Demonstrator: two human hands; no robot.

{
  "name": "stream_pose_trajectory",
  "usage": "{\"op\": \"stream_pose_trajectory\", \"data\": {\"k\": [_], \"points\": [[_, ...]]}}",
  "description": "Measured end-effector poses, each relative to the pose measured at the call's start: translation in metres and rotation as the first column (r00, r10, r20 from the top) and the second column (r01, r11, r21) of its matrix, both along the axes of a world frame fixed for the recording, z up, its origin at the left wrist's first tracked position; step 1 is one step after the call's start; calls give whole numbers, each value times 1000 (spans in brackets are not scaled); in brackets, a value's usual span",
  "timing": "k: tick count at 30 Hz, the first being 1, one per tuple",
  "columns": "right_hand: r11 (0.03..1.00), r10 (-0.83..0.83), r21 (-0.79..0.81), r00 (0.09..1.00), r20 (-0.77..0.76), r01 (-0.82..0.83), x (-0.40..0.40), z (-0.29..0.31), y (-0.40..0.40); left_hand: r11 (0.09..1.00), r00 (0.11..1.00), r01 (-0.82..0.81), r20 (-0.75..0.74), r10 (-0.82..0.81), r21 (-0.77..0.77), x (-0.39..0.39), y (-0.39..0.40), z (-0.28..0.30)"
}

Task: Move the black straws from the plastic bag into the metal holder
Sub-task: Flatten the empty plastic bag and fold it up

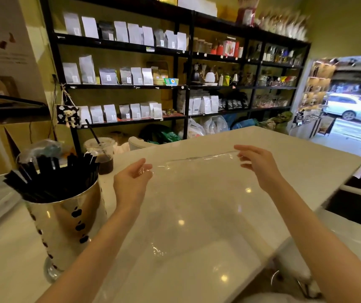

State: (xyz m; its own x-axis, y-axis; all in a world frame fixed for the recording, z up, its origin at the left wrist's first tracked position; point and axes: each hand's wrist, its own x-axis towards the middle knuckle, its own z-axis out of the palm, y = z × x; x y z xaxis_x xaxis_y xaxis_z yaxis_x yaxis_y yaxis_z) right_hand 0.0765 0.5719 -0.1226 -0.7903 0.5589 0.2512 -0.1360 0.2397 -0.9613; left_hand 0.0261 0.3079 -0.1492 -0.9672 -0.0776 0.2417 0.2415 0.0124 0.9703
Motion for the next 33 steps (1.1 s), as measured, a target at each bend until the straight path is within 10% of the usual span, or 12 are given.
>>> {"op": "stream_pose_trajectory", "data": {"k": [6, 10, 17, 22, 26, 30, 33], "points": [[945, -27, 326, 995, 99, -7, 24, 5, -6, 950, 931, -210, -344, 122, -230, 11, -10, 15], [664, -342, 741, 922, 182, 99, 37, 0, -13, 923, 875, -251, -476, 88, -291, 24, -12, 21], [501, 14, 861, 995, 95, -89, 60, 4, -74, 934, 840, -87, -530, -118, -346, 59, -15, 35], [702, 19, 712, 999, -48, 20, 79, 14, -83, 937, 834, -95, -540, -109, -336, 78, -24, 46], [917, 197, 367, 978, -75, -156, 105, 38, -83, 936, 957, 12, -266, -113, -353, 87, -31, 48], [940, 340, 43, 936, -87, -338, 120, 45, -84, 890, 900, 428, 166, -404, -155, 98, -42, 47], [913, 391, -99, 919, -60, -395, 124, 39, -89, 833, 803, 543, 226, -551, 102, 105, -47, 43]]}}
